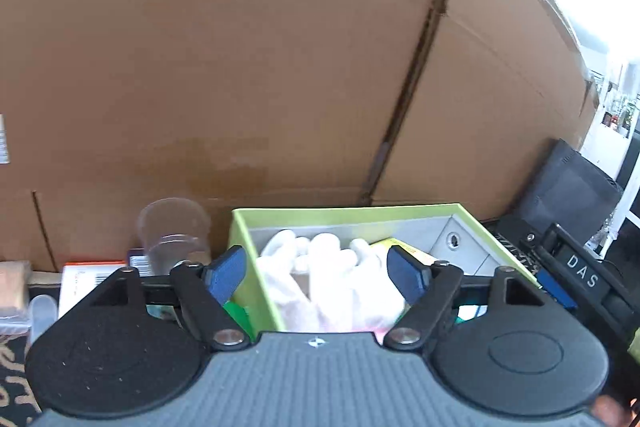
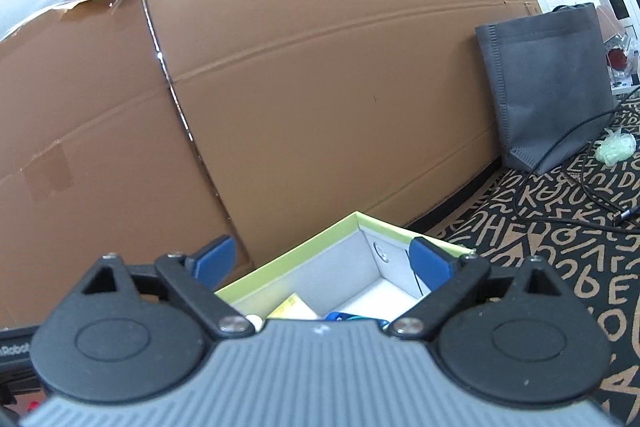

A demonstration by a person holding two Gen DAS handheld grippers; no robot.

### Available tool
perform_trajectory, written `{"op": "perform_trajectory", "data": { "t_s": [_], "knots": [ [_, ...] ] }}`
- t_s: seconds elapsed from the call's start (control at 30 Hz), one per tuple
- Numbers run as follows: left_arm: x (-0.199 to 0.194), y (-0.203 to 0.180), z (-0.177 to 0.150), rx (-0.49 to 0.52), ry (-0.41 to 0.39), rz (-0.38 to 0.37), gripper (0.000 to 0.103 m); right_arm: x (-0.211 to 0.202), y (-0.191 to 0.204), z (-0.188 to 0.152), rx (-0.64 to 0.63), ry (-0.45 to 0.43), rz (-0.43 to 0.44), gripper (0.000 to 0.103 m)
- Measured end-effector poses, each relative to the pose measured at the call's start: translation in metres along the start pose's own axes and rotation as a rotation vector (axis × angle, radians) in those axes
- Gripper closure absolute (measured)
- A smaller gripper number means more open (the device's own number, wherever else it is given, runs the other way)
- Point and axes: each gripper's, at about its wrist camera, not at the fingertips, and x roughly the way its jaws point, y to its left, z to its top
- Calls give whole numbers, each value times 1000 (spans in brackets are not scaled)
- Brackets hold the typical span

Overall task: Organize objects
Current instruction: 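Return both tools to the pile and lower toward the remaining items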

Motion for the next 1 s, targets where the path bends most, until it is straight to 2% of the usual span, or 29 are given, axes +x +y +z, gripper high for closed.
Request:
{"op": "perform_trajectory", "data": {
  "t_s": [0.17, 0.4, 0.53, 0.7, 0.9, 1.0],
  "knots": [
    [-14, 15, -1, -16, -6, 35, 17, -5, -2, -3, -32, 30, 34, 0],
    [-60, 39, -8, -26, -23, 96, 13, -23, 31, -8, -117, 41, 134, 0],
    [-89, 60, -18, -61, -22, 107, 13, -35, 51, -14, -174, 33, 211, 0],
    [-119, 88, -35, -79, -31, 177, 13, -52, 77, -27, -253, 23, 316, 0],
    [-143, 134, -58, -174, -13, 241, 13, -67, 108, -49, -356, 57, 461, 0],
    [-155, 153, -69, -183, -19, 274, 13, -73, 124, -65, -436, 91, 531, 0]
  ]
}}
